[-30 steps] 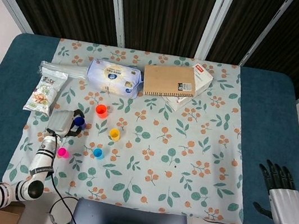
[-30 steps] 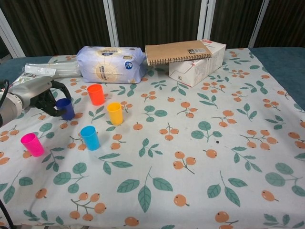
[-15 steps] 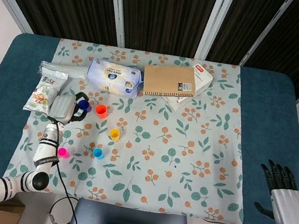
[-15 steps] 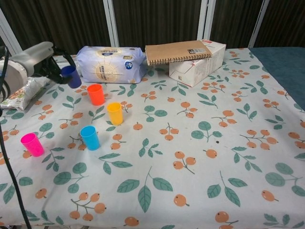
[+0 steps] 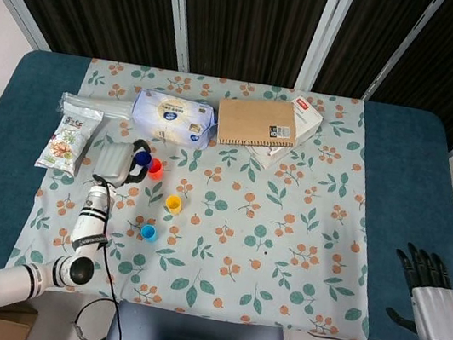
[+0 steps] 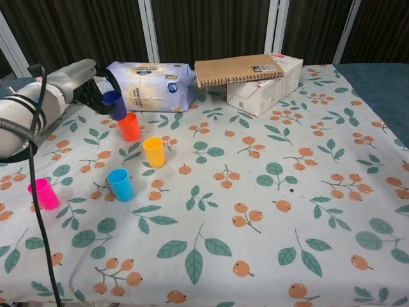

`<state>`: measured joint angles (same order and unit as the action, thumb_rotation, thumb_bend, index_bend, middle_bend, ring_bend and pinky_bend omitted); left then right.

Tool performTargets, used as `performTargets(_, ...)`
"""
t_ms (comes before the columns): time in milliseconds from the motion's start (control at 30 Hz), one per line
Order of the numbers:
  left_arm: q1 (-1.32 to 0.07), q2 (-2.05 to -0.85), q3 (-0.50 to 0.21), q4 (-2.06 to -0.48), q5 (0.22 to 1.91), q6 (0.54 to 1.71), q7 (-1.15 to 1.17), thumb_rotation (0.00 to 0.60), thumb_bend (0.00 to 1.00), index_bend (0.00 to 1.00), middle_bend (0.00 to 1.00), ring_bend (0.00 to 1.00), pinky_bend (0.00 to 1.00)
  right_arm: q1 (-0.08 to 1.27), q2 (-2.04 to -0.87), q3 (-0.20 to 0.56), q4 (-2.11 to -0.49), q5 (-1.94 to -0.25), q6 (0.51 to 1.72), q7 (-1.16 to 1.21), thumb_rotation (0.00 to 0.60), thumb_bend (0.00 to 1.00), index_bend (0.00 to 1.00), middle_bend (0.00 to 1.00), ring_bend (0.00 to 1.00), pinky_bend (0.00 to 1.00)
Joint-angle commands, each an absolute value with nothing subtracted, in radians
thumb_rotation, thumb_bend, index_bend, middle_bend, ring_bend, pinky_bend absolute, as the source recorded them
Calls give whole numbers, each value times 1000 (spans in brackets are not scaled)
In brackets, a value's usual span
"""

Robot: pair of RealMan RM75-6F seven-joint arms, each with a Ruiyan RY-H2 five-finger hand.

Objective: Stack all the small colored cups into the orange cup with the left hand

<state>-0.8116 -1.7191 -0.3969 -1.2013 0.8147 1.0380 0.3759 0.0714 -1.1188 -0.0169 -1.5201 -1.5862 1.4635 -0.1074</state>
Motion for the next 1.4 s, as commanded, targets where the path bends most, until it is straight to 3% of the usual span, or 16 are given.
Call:
performTargets(33,-819,-1735,-390,-1177,810,1028,375,600,381,508,1000,1000,1000,71,-1118,-17,-1521,-1586,1463,-106,600,205,0,0,0,0)
performTargets(233,-829,-1763,-382,-1126,806,1010,370,600,391,478,1000,1000,1000,71,-1116,-18,-1522,-1587,1459,-104,600,206,0,0,0,0)
performTargets(400,-834,-1774,-377,-1108,810,993,360,600,382,217,1000,1000,1000,71,-1118,-16,-1522,-1585,1458,-106,600,205,0,0,0,0)
performTargets(600,-829,-1769,-371,-1145,830,996,345,600,369,7,1000,1000,1000,72,-1119,-18,-1520,-1588,1454,-108,600,206,0,0,0,0)
performTargets(733,-802,-1730,-352,-1251,873,1027,329,600,364,1,1000,1000,1000,71,-1117,-19,-1521,-1591,1456,-104,600,206,0,0,0,0)
performTargets(1067,-685,-1577,-220,-1650,1019,1150,363,600,364,114,1000,1000,1000,67,-1108,-33,-1526,-1617,1462,-86,600,206,0,0,0,0)
performTargets(1233,-687,-1614,-199,-1642,1004,1147,400,600,365,155,1000,1000,1000,67,-1103,-41,-1528,-1635,1465,-74,600,206,0,0,0,0)
performTargets(1400,-711,-1696,-212,-1533,957,1137,441,600,364,192,1000,1000,1000,70,-1096,-46,-1527,-1643,1460,-59,600,206,0,0,0,0)
